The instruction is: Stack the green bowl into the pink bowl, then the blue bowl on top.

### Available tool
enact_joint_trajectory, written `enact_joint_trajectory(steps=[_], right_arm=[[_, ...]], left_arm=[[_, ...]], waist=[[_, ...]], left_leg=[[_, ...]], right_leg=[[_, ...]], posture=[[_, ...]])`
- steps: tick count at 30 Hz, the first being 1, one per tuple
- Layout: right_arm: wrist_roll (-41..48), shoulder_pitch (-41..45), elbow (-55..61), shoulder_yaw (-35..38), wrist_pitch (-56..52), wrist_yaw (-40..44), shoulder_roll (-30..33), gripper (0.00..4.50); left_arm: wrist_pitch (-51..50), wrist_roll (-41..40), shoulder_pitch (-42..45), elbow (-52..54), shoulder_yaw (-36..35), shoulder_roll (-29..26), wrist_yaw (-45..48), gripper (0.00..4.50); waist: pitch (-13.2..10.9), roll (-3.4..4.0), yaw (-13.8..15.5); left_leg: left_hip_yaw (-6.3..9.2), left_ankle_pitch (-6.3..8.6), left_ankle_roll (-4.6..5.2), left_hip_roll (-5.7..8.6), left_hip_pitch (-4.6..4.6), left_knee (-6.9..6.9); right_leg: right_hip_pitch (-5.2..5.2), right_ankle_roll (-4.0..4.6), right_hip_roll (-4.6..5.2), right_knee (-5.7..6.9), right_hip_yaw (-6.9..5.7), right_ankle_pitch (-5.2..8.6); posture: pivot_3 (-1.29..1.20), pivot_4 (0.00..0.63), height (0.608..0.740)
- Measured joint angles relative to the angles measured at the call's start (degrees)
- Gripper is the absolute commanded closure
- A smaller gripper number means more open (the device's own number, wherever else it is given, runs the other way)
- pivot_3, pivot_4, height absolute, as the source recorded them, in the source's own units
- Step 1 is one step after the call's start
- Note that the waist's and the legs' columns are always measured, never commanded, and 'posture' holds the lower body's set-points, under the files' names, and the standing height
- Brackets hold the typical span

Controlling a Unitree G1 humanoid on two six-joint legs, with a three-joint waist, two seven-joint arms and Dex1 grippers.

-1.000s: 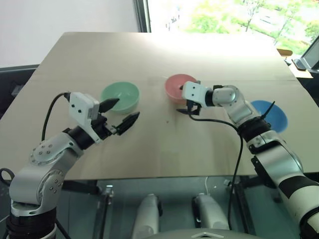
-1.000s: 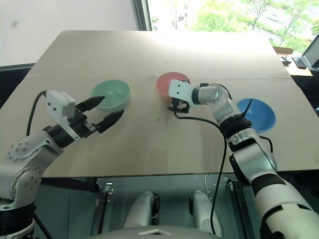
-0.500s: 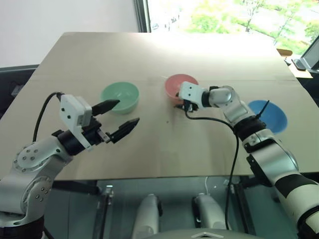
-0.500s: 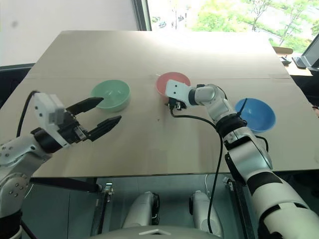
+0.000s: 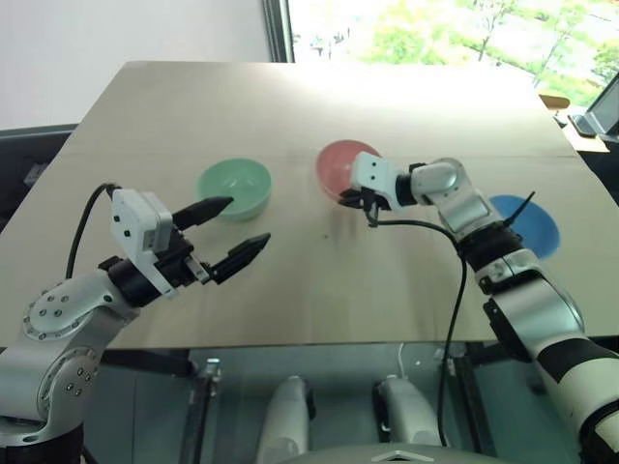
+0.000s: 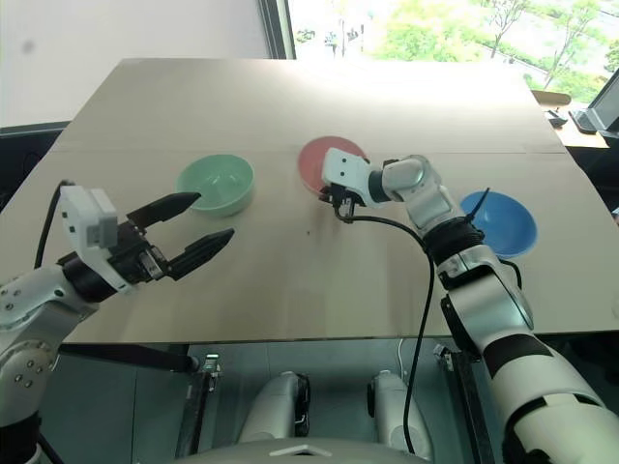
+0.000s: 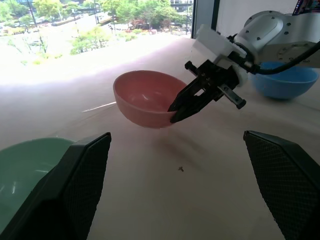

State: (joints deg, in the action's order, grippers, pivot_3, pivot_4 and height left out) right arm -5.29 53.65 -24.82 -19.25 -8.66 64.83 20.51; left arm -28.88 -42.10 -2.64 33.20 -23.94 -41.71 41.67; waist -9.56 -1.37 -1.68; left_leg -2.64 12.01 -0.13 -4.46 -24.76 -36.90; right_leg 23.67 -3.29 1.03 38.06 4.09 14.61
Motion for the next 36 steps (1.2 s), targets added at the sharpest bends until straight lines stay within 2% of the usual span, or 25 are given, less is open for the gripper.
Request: enact_joint_trajectory(steps=[5, 9, 10, 12, 14, 17, 18, 23, 26, 29, 35, 36], right_arm=[[1.1, -8.3, 15.7, -0.7, -12.9, 1.7, 3.1, 4.47], [0.8, -9.6, 17.9, -1.6, -15.9, -1.1, 2.4, 3.25], [0.8, -10.0, 17.7, -1.9, -16.3, -1.8, 2.1, 2.63], [1.3, -10.5, 17.5, -2.3, -18.2, -2.3, 2.1, 2.05], [2.1, -10.6, 17.9, -2.1, -19.9, -2.6, 2.2, 1.16], [3.6, -11.1, 20.3, -1.0, -21.4, -3.2, 2.7, 0.18], [4.2, -11.4, 21.8, 0.2, -21.8, -4.0, 2.8, 0.06], [9.0, -16.3, 32.0, 8.0, -20.9, -8.6, 2.7, 0.06], [13.9, -19.2, 38.6, 12.1, -21.2, -10.6, 2.0, 0.06], [15.9, -19.6, 40.3, 12.5, -20.8, -11.5, 1.5, 0.06], [16.3, -19.7, 40.1, 12.3, -19.1, -14.2, 1.6, 0.06], [16.2, -19.7, 39.9, 12.2, -18.5, -14.4, 1.6, 0.02]], left_arm=[[1.7, 1.6, 0.6, -2.1, 1.4, 0.6, 0.7, 0.0], [3.7, 4.8, 3.1, -3.6, 3.5, 2.0, -0.5, 0.0], [4.3, 6.0, 3.9, -4.1, 4.3, 2.3, -1.0, 0.0], [4.5, 7.6, 4.7, -4.6, 5.3, 2.7, -2.0, 0.0], [4.5, 8.9, 4.8, -4.6, 6.0, 2.7, -2.6, 0.0], [4.7, 11.6, 5.6, -4.8, 6.6, 2.6, -4.3, 0.0], [4.3, 12.9, 6.2, -4.9, 6.8, 2.4, -5.5, 0.0], [0.5, 20.8, 7.2, -5.0, 8.7, -3.4, -9.5, 0.0], [-7.1, 26.6, 12.7, -5.6, 14.2, -15.4, -8.0, 0.0], [-11.6, 31.5, 20.2, -7.4, 21.2, -21.6, -5.5, 0.0], [-12.3, 39.4, 29.3, -13.7, 36.9, -22.4, 1.1, 0.0], [-11.7, 41.0, 30.8, -14.9, 38.8, -21.8, 2.0, 0.25]], waist=[[0.0, 0.04, -0.1], [0.0, 0.02, -0.3], [0.0, 0.02, -0.3], [0.0, 0.02, -0.3], [0.0, 0.01, -0.2], [0.0, 0.02, -0.2], [0.0, 0.02, -0.2], [0.0, -0.01, 0.0], [-0.1, -0.08, 0.2], [-0.1, -0.03, 0.2], [-0.1, -0.04, 0.6], [-0.1, -0.04, 0.8]], left_leg=[[-0.07, 0.0, 0.0, 0.0, 0.06, -0.02], [-0.03, -0.01, 0.0, -0.03, 0.07, -0.08], [-0.04, -0.01, 0.0, -0.02, 0.04, -0.1], [-0.05, -0.01, 0.0, -0.01, -0.01, -0.15], [-0.05, 0.0, 0.0, -0.01, -0.02, -0.15], [-0.01, 0.0, 0.0, -0.02, -0.02, -0.12], [0.0, 0.0, 0.0, -0.02, -0.02, -0.12], [0.01, 0.0, 0.0, -0.02, -0.04, -0.09], [0.02, 0.0, 0.0, -0.02, 0.02, -0.06], [-0.06, -0.01, 0.0, -0.02, 0.04, -0.08], [-0.07, -0.01, 0.0, -0.02, -0.06, -0.04], [-0.07, 0.0, 0.0, -0.02, -0.08, -0.03]], right_leg=[[0.03, 0.0, -0.03, 0.05, 0.05, 0.0], [0.0, 0.0, -0.08, 0.07, 0.05, 0.0], [0.01, 0.0, -0.07, 0.06, 0.05, 0.0], [0.01, -0.01, -0.05, 0.04, 0.05, 0.0], [0.01, -0.01, -0.04, 0.03, 0.05, 0.0], [0.02, -0.01, -0.06, 0.05, 0.03, 0.0], [0.02, -0.01, -0.06, 0.05, 0.03, 0.0], [0.02, -0.02, -0.06, 0.03, 0.02, 0.0], [0.02, -0.02, -0.07, 0.05, -0.01, 0.01], [0.01, -0.02, -0.06, 0.02, 0.03, 0.02], [0.13, -0.01, -0.1, 0.04, 0.05, 0.02], [0.13, -0.01, -0.11, 0.03, 0.05, 0.02]], posture=[[0.0, 0.15, 0.74], [0.0, 0.15, 0.74], [0.0, 0.15, 0.74], [0.0, 0.15, 0.74], [0.0, 0.15, 0.74], [0.0, 0.15, 0.74], [0.0, 0.15, 0.74], [0.0, 0.15, 0.74], [0.0, 0.15, 0.74], [0.0, 0.15, 0.74], [0.0, 0.15, 0.74], [0.0, 0.15, 0.74]])
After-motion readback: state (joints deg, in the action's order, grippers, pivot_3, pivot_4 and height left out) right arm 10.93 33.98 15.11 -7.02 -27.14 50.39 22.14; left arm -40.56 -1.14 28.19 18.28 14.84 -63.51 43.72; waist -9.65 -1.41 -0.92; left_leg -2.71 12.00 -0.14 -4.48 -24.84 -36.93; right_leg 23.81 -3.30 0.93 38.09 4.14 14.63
